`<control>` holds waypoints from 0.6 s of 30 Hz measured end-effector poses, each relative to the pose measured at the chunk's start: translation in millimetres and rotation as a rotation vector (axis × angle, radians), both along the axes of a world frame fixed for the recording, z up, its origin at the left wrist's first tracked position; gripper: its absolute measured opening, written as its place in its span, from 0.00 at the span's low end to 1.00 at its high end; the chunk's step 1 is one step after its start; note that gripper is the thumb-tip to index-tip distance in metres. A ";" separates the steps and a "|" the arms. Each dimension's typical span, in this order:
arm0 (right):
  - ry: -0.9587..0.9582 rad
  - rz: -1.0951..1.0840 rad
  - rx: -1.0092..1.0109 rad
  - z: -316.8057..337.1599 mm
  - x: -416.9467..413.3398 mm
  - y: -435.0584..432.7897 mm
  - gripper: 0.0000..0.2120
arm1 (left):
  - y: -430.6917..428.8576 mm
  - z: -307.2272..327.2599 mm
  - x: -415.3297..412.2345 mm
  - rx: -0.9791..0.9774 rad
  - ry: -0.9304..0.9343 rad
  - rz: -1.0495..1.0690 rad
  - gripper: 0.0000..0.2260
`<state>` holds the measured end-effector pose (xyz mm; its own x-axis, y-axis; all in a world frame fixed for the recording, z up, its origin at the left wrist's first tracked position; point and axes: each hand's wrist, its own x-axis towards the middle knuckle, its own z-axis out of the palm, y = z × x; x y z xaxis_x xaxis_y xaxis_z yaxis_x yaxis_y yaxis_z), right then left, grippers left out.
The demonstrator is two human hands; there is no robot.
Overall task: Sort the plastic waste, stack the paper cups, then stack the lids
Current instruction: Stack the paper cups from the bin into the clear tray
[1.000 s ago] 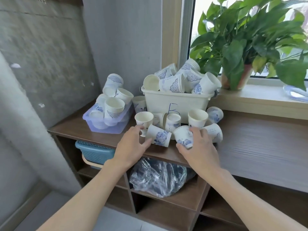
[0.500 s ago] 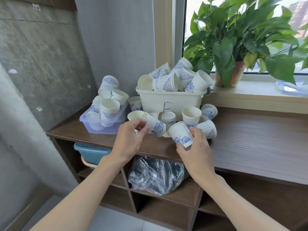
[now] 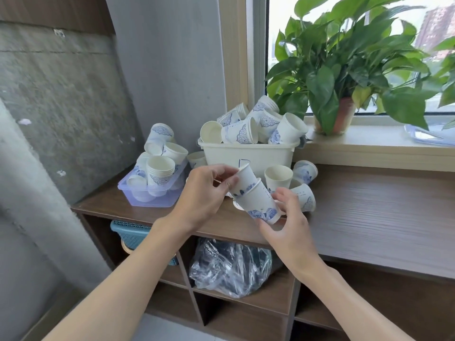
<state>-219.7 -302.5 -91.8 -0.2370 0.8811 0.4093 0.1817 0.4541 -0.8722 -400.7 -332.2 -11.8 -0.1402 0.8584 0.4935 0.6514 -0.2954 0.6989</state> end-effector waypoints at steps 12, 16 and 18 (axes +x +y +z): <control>0.226 0.027 -0.052 -22.8 -17.2 22.6 0.28 | 25.6 -60.1 22.1 -0.011 -0.257 -0.044 0.14; 0.248 0.111 -0.099 -28.9 -22.7 22.9 0.23 | 23.9 -78.8 31.8 -0.035 -0.524 -0.059 0.15; 0.202 0.141 -0.095 -28.3 -19.8 21.6 0.22 | 24.5 -86.4 31.5 0.001 -0.587 -0.031 0.15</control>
<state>-239.5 -280.9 -120.1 -0.2816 0.8821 0.3777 -0.0600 0.3767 -0.9244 -369.2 -307.7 -98.2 -0.3650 0.8662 0.3413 0.1464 -0.3086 0.9399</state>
